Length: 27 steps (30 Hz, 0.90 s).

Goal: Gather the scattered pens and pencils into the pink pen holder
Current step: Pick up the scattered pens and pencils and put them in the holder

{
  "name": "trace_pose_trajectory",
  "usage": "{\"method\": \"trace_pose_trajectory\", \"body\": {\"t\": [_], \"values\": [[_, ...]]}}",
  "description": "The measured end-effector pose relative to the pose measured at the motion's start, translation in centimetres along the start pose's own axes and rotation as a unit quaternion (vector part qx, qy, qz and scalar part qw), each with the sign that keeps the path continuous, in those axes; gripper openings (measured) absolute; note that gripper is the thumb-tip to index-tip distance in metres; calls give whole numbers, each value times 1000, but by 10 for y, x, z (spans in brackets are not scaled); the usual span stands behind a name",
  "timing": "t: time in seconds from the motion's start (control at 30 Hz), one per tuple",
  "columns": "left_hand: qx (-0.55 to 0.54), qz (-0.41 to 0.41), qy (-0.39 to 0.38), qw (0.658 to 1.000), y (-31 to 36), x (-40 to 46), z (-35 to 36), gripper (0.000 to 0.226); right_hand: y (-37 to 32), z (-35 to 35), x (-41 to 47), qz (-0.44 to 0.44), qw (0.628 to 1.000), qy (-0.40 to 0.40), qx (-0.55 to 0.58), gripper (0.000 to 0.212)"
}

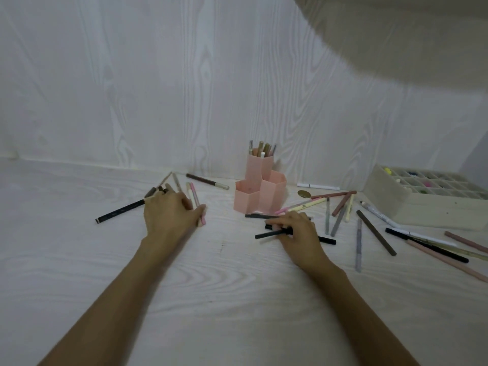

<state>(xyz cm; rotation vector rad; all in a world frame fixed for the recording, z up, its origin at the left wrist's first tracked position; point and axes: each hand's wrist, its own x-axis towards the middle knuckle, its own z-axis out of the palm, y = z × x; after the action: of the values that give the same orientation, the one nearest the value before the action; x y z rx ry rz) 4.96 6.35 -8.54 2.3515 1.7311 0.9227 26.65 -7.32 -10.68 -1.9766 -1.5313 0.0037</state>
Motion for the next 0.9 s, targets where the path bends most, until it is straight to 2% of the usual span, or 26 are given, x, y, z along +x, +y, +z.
{"method": "trace_pose_trajectory", "body": {"t": [0.2,0.27,0.37,0.4,0.5,0.57,0.63,0.67,0.7,0.77,0.83,0.9], "values": [[-32,-37,-93,994,2,-5,-5,37,-2,1,-5,-105,987,91,-85,25],[-38,-37,-118,992,1,-6,-8,37,-8,-4,-6,-105,982,141,-63,21],[-37,-40,-135,989,-1,-5,-9,38,-23,-19,0,-76,971,228,13,29],[-37,-41,-136,989,0,-4,-8,39,-29,-25,6,-45,966,249,51,25],[-36,-31,-143,989,0,-5,-7,33,-51,-46,33,70,944,219,237,19],[-34,-16,-135,990,1,-6,-6,27,-67,-65,57,122,901,204,363,23],[-36,-6,-128,991,2,-7,-5,25,-83,-85,83,137,868,195,436,33],[-39,-5,-126,991,2,-7,-5,25,-90,-93,94,141,872,184,432,38],[-45,-7,-125,991,1,-7,-4,26,-96,-97,105,146,892,173,392,43],[-55,-13,-126,990,0,-7,-3,29,-100,-100,122,138,948,163,236,51],[-59,-14,-125,990,-1,-7,-2,31,-97,-97,135,118,972,165,122,49],[-60,-14,-124,990,-1,-6,-1,28,-92,-93,144,124,981,138,62,40]]}}
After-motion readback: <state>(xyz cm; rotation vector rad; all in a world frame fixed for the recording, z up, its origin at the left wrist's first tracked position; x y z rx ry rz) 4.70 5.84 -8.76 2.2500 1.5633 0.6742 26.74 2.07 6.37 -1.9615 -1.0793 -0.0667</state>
